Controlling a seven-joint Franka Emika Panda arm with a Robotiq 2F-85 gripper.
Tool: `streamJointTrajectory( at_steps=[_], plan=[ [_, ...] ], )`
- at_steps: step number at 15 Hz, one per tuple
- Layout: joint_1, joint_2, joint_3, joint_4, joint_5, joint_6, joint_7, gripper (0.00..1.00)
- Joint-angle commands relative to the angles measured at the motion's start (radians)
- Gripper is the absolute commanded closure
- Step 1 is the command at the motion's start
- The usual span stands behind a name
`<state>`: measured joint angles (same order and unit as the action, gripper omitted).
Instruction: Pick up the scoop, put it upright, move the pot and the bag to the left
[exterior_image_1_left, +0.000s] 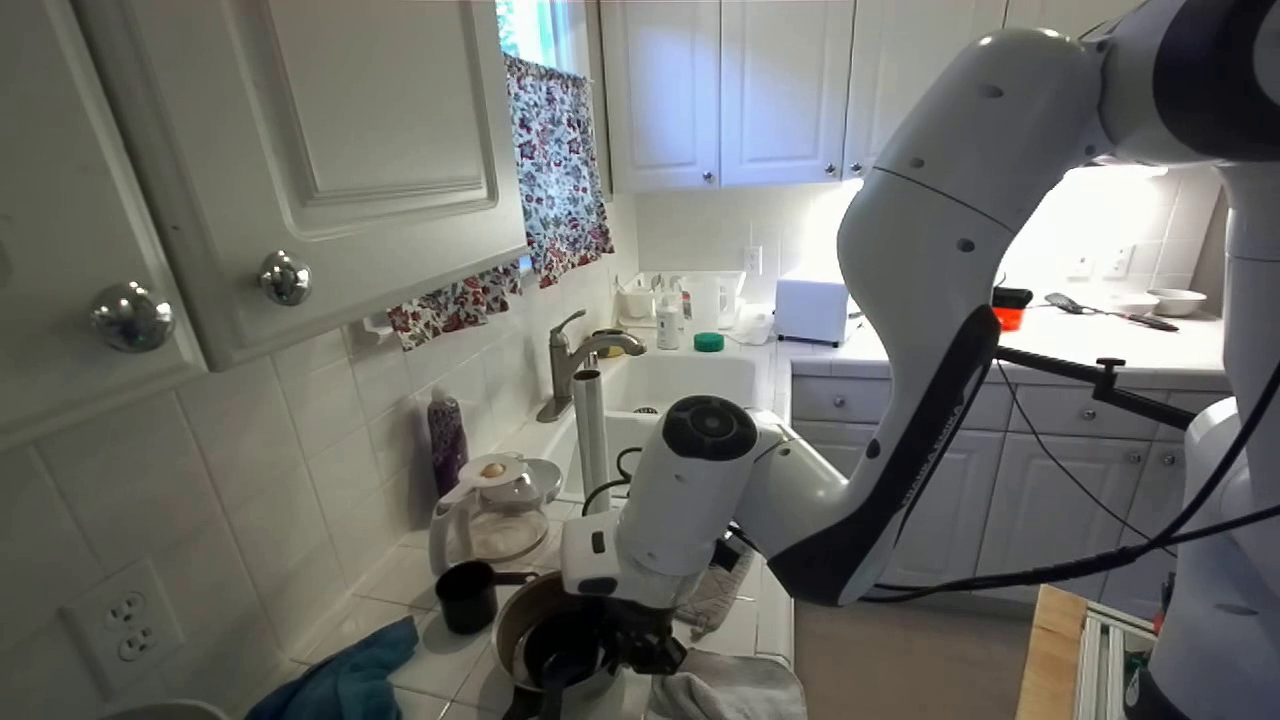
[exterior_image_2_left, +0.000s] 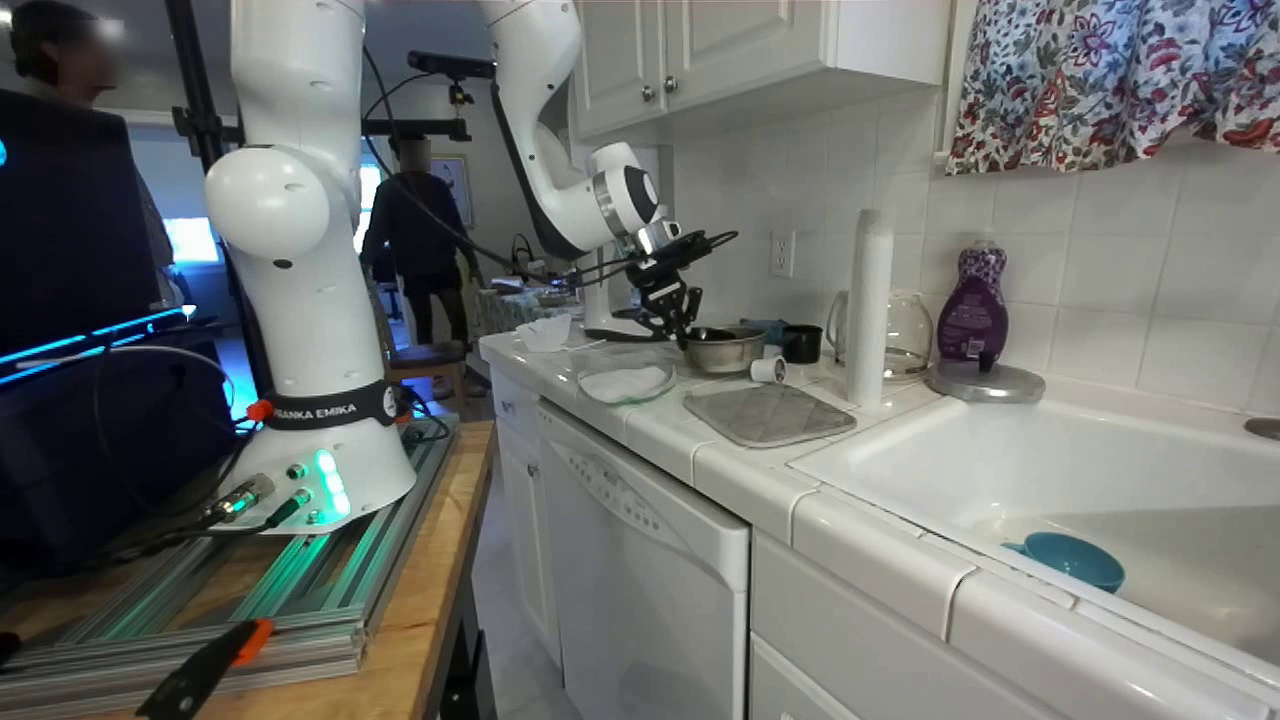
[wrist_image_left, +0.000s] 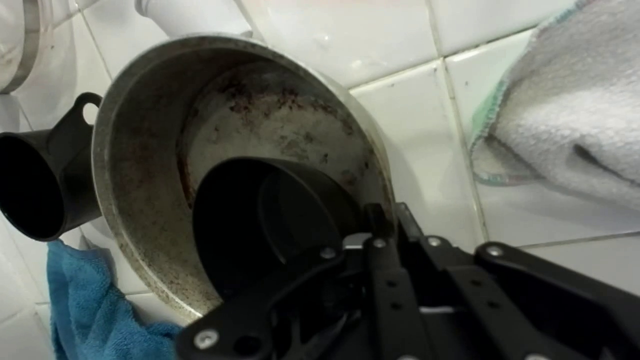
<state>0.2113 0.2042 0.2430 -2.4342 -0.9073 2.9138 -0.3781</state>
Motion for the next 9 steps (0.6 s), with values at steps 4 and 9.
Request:
streamJointTrajectory(
  at_steps=[4, 9],
  plan=[
    [0.008, 0.019, 0.004, 0.024, -0.005, 0.005, -0.011, 0.98],
    [0.021, 0.112, 0.021, 0.147, 0.006, 0.004, -0.111, 0.98]
  ],
)
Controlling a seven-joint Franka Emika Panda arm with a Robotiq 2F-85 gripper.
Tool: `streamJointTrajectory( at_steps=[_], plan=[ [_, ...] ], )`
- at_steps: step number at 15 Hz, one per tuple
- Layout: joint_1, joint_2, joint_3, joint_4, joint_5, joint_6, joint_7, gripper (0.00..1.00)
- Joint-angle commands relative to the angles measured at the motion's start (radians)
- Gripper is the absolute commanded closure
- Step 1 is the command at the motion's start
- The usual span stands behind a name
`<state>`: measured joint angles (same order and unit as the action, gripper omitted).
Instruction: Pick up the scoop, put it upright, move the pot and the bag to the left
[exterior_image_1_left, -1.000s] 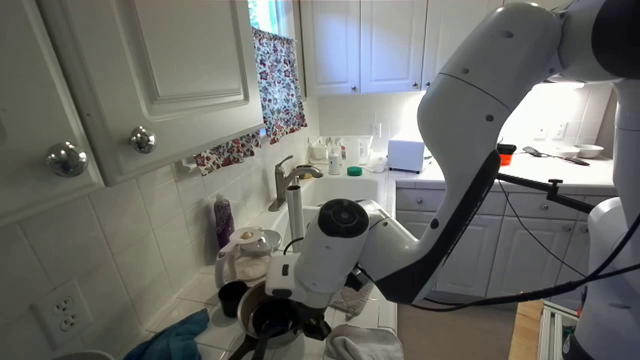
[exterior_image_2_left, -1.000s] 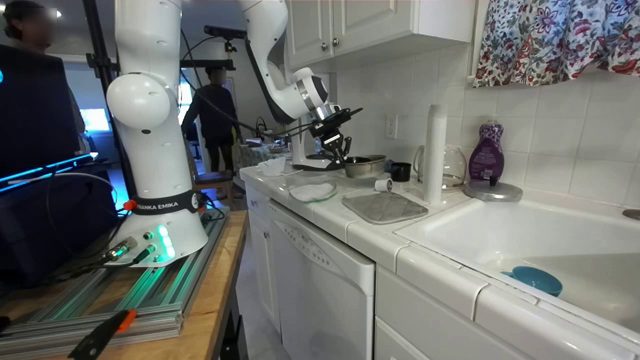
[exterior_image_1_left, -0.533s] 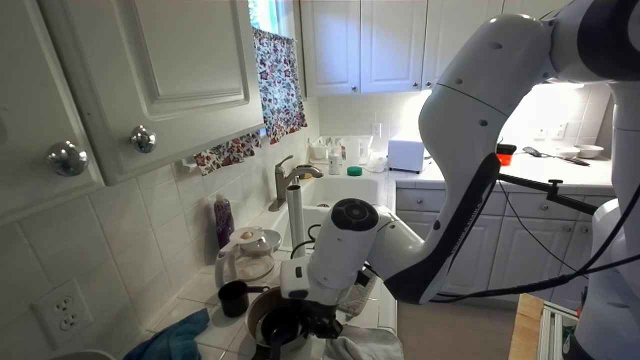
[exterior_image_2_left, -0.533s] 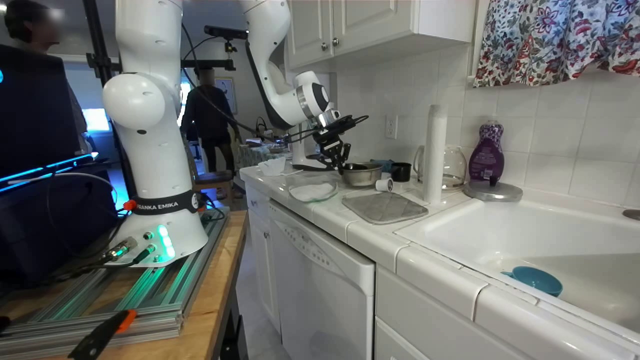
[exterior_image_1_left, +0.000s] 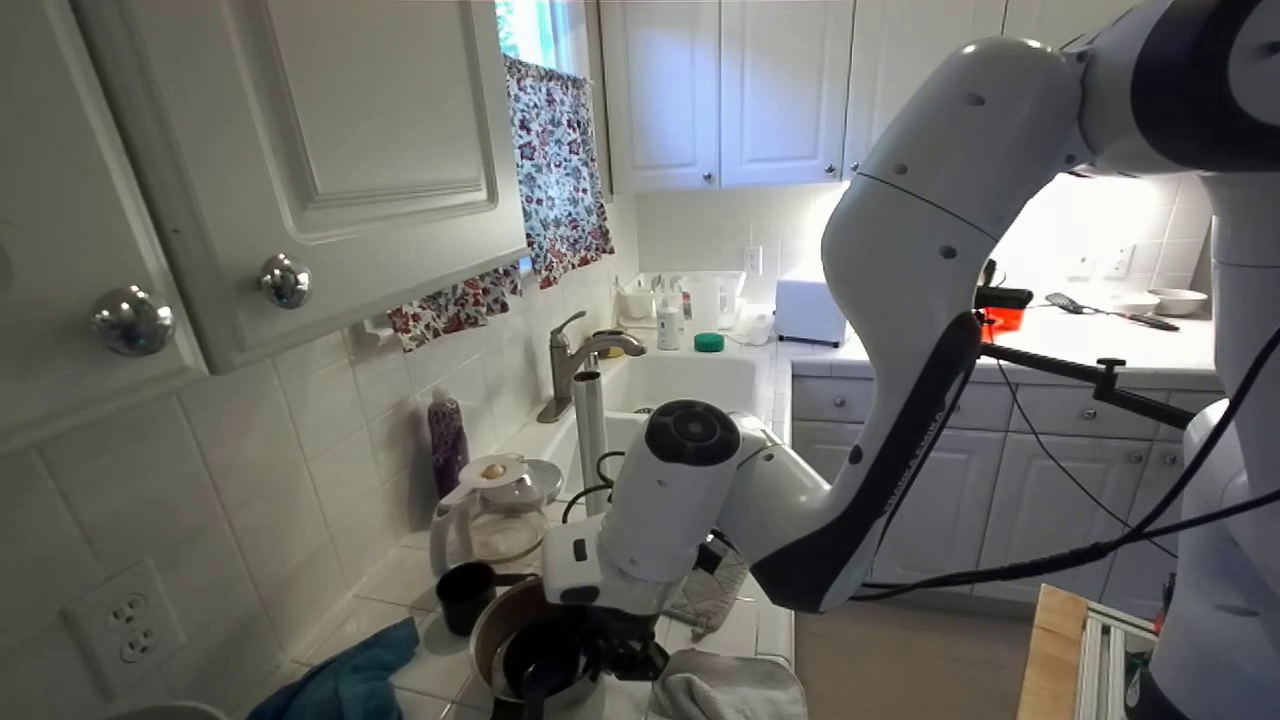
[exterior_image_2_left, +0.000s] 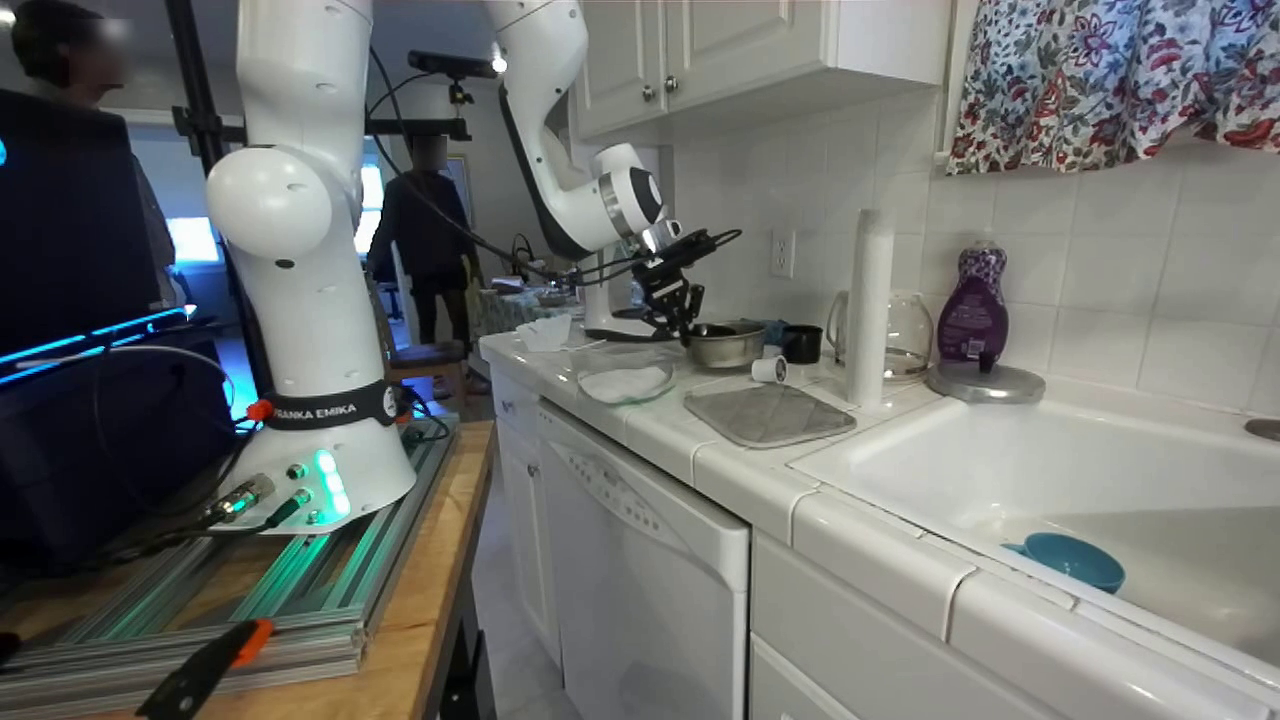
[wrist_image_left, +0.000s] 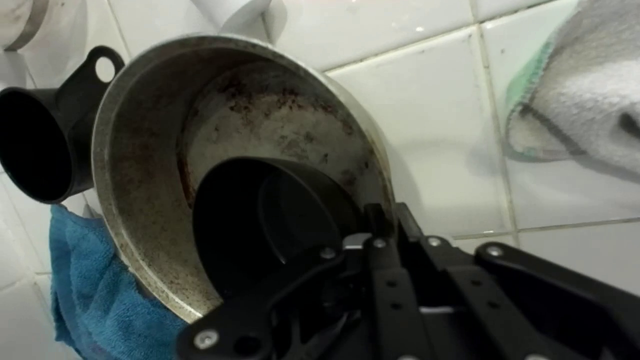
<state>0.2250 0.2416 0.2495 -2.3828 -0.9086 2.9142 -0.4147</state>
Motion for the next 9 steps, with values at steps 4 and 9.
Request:
streamJointTrajectory(
  at_steps=[4, 9],
  plan=[
    [-0.015, 0.192, 0.075, 0.221, 0.043, 0.012, -0.241, 0.98],
    [-0.045, 0.307, 0.148, 0.376, 0.101, -0.046, -0.445, 0.98]
  ],
)
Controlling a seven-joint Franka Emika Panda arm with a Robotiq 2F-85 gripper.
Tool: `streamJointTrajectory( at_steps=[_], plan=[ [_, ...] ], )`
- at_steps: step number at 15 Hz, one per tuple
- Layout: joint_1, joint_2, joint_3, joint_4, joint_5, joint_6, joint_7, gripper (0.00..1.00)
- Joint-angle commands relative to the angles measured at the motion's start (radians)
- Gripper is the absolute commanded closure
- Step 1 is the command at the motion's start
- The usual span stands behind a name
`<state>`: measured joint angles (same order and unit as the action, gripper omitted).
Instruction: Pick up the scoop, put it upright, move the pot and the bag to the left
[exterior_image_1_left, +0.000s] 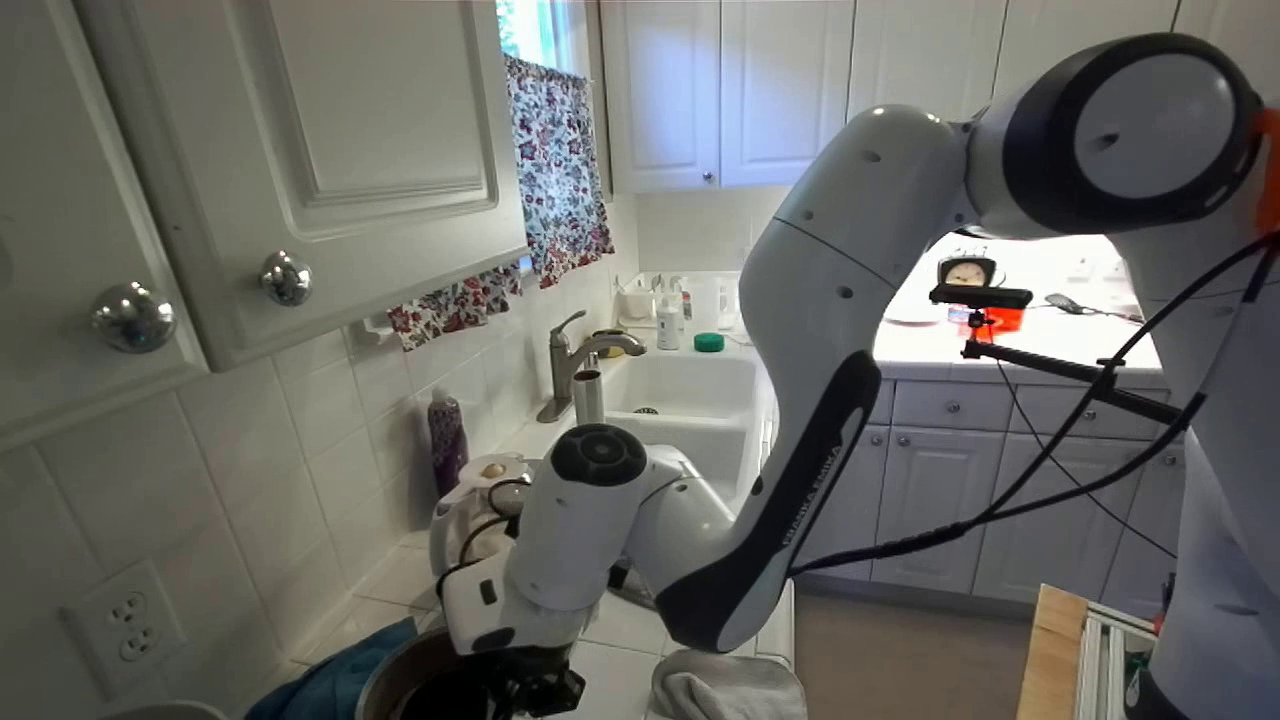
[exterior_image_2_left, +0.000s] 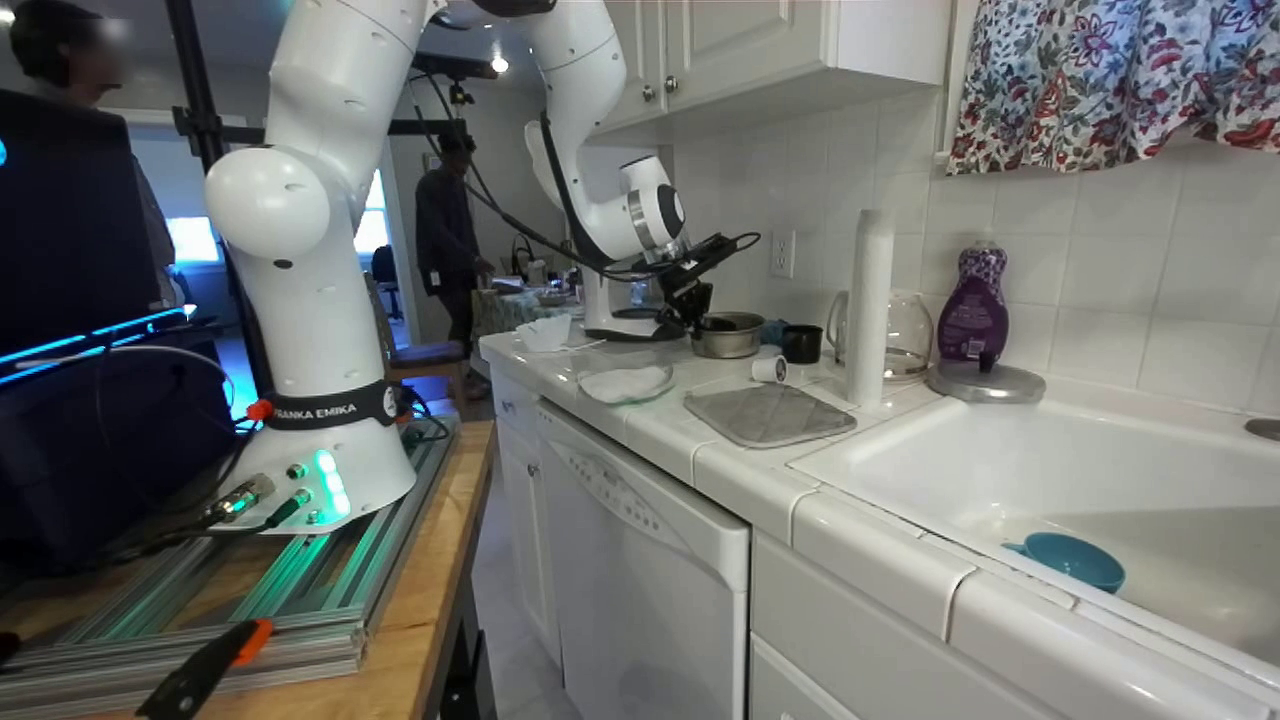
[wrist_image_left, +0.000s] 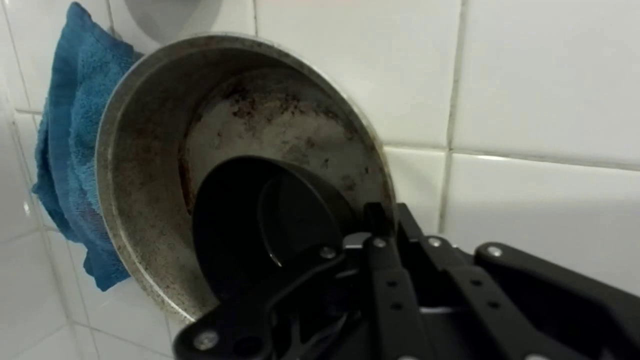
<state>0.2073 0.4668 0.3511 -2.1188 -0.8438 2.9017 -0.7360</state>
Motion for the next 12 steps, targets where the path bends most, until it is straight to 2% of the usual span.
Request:
streamJointTrajectory(
  at_steps=[1, 2, 4, 12],
  plan=[
    [-0.034, 0.09, 0.055, 0.135, 0.044, -0.051, -0.154, 0.98],
    [-0.039, 0.105, 0.062, 0.16, 0.05, -0.065, -0.182, 0.98],
    [0.005, 0.119, 0.02, 0.205, 0.08, -0.084, -0.21, 0.98],
    [0.112, 0.216, -0.05, 0.393, 0.119, -0.108, -0.138, 0.98]
  ],
)
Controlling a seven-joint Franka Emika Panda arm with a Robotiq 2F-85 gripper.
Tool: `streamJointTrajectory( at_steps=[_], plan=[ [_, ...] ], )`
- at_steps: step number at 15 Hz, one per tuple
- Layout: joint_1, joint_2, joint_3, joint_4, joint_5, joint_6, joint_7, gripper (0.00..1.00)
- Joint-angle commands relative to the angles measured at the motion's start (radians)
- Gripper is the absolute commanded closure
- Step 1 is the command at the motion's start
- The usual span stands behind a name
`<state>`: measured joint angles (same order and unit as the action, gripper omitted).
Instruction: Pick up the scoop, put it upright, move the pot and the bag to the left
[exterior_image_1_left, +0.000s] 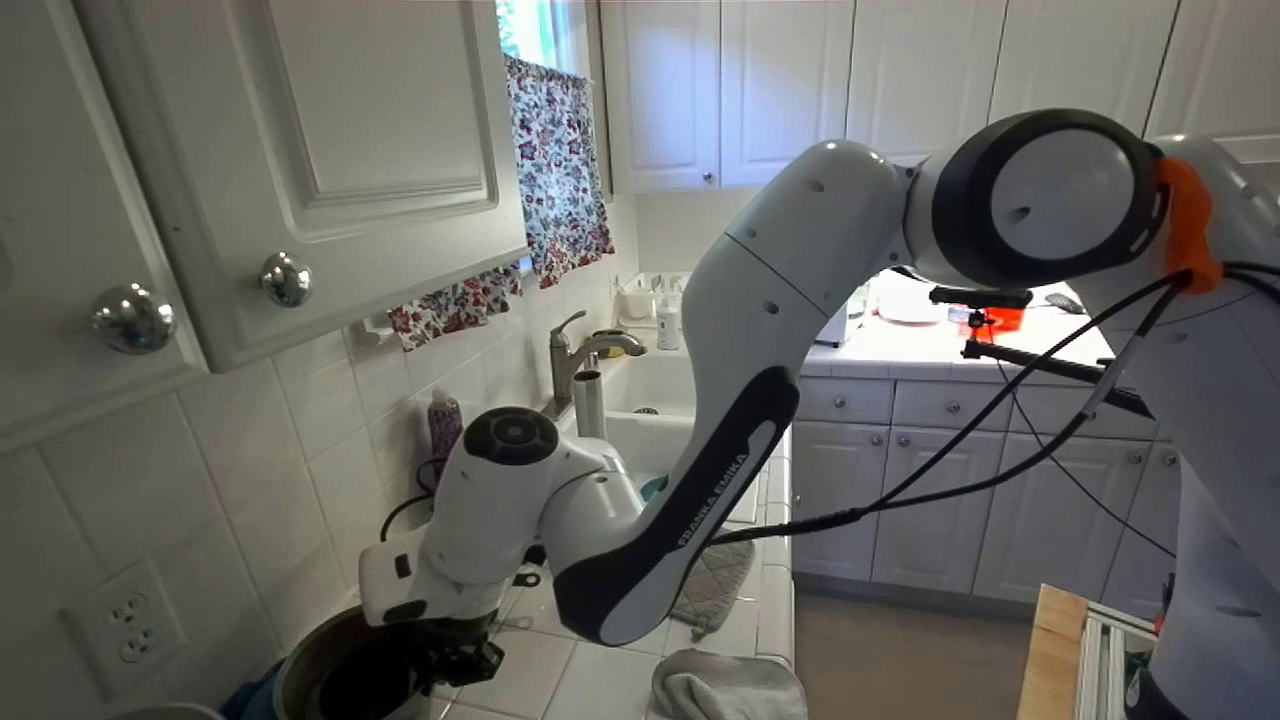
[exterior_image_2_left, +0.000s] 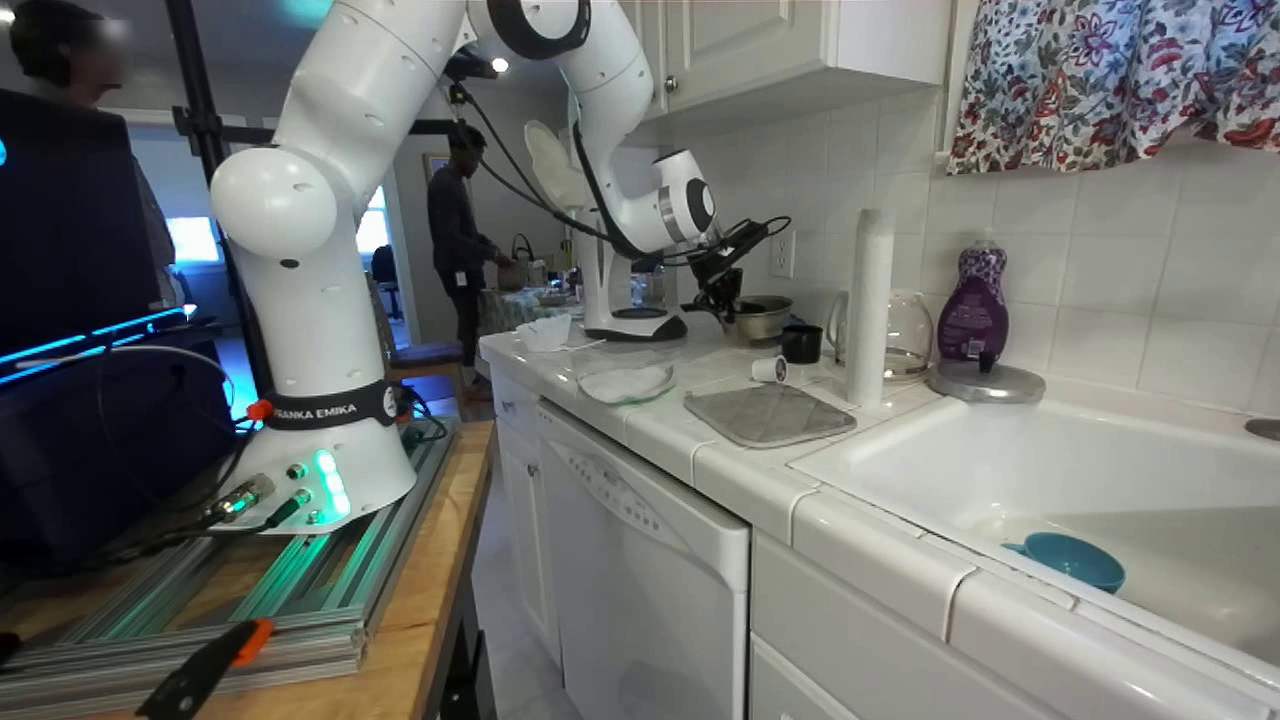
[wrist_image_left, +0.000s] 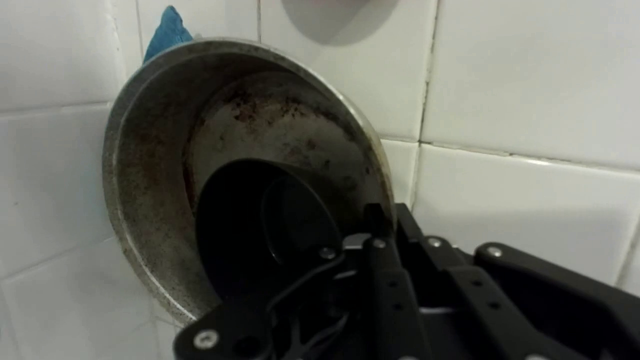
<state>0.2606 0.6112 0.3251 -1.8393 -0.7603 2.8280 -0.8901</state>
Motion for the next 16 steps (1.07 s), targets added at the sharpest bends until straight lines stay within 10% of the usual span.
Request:
streamJointTrajectory(
  at_steps=[1, 7, 8, 16],
  plan=[
    [0.072, 0.097, -0.023, 0.144, 0.044, -0.054, 0.015, 0.98],
    [0.137, 0.188, -0.042, 0.284, 0.071, -0.136, 0.033, 0.98],
    [0.143, 0.186, -0.043, 0.288, 0.074, -0.141, 0.044, 0.68],
    [0.172, 0.036, -0.085, 0.104, 0.048, -0.129, 0.225, 0.2]
  ],
)
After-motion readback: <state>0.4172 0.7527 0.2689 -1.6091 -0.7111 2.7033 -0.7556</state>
